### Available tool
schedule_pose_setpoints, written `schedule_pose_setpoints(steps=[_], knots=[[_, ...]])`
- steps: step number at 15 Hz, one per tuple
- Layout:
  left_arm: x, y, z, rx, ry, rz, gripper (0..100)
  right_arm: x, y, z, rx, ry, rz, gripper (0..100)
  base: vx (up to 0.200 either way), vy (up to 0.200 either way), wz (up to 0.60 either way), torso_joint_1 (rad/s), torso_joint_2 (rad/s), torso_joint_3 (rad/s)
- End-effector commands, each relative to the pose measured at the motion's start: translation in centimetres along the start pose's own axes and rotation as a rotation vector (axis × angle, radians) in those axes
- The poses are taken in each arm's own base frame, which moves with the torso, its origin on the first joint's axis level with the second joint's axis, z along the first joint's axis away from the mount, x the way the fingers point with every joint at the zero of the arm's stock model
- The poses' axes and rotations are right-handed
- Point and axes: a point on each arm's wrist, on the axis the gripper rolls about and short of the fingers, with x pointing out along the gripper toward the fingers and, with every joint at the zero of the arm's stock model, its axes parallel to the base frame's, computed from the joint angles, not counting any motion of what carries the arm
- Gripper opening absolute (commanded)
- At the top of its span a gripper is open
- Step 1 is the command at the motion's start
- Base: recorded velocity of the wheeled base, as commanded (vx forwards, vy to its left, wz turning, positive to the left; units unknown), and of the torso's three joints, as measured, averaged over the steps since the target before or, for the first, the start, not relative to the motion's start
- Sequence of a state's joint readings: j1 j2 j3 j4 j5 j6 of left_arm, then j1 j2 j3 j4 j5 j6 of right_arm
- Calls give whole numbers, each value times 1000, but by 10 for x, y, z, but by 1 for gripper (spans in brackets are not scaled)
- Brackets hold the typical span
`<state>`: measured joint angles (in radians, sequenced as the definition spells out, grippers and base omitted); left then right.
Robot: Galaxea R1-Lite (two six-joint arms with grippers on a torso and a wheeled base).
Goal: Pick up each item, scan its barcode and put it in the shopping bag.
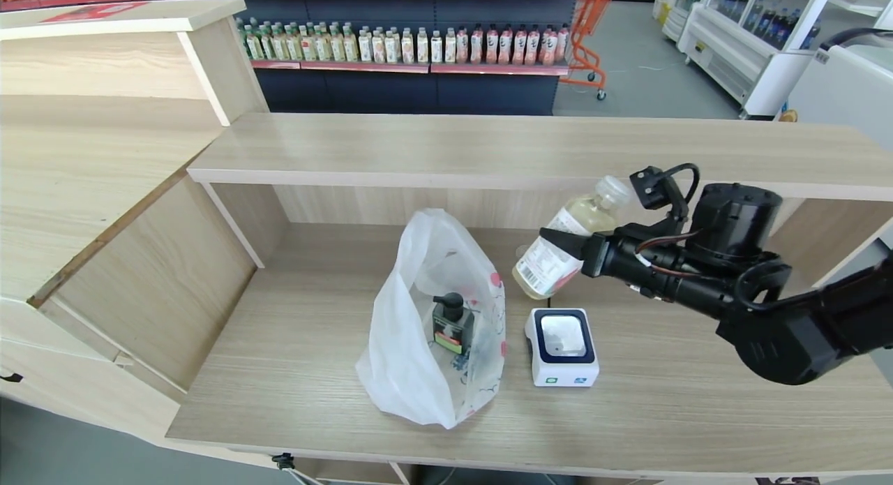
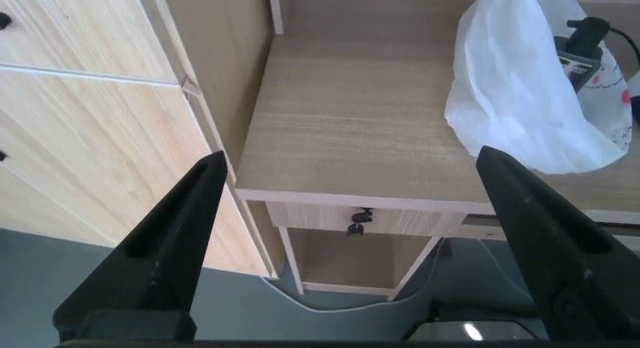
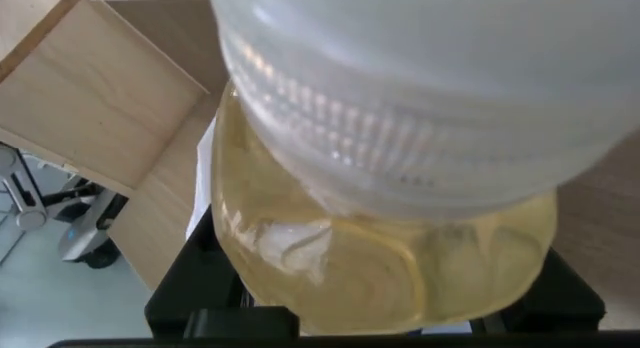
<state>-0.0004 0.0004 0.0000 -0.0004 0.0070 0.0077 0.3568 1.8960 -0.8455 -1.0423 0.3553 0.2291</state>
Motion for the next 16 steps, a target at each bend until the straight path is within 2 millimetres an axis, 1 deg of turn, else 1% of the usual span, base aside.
schedule_pose_setpoints(steps=[1, 2, 3, 4, 5, 6, 7, 9, 11, 13, 16], knots=[[0, 0, 0, 0, 0, 0, 100, 30, -9, -30, 18, 59, 8, 0, 0, 0, 0, 0, 0, 0], [0, 0, 0, 0, 0, 1, 100, 39, -11, -37, 21, 71, 13, 0, 0, 0, 0, 0, 0, 0], [0, 0, 0, 0, 0, 0, 100, 45, -9, -41, 20, 75, 22, 0, 0, 0, 0, 0, 0, 0], [0, 0, 0, 0, 0, 0, 100, 58, -6, -49, 15, 78, 37, 0, 0, 0, 0, 0, 0, 0], [0, 0, 0, 0, 0, 0, 100, 65, -4, -53, 8, 78, 42, 0, 0, 0, 0, 0, 0, 0], [0, 0, 0, 0, 0, 0, 100, 79, -6, -61, -34, 77, 50, 0, 0, 0, 0, 0, 0, 0], [0, 0, 0, 0, 0, 0, 100, 88, -9, -66, -74, 71, 46, 0, 0, 0, 0, 0, 0, 0], [0, 0, 0, 0, 0, 0, 100, 101, -9, -76, -96, 68, 39, 0, 0, 0, 0, 0, 0, 0], [0, 0, 0, 0, 0, 0, 100, 107, -11, -78, -111, 55, 42, 0, 0, 0, 0, 0, 0, 0], [0, 0, 0, 0, 0, 0, 100, 108, -19, -88, -180, 68, 34, 0, 0, 0, 0, 0, 0, 0], [0, 0, 0, 0, 0, 0, 100, 111, -24, -105, -266, 89, 35, 0, 0, 0, 0, 0, 0, 0]])
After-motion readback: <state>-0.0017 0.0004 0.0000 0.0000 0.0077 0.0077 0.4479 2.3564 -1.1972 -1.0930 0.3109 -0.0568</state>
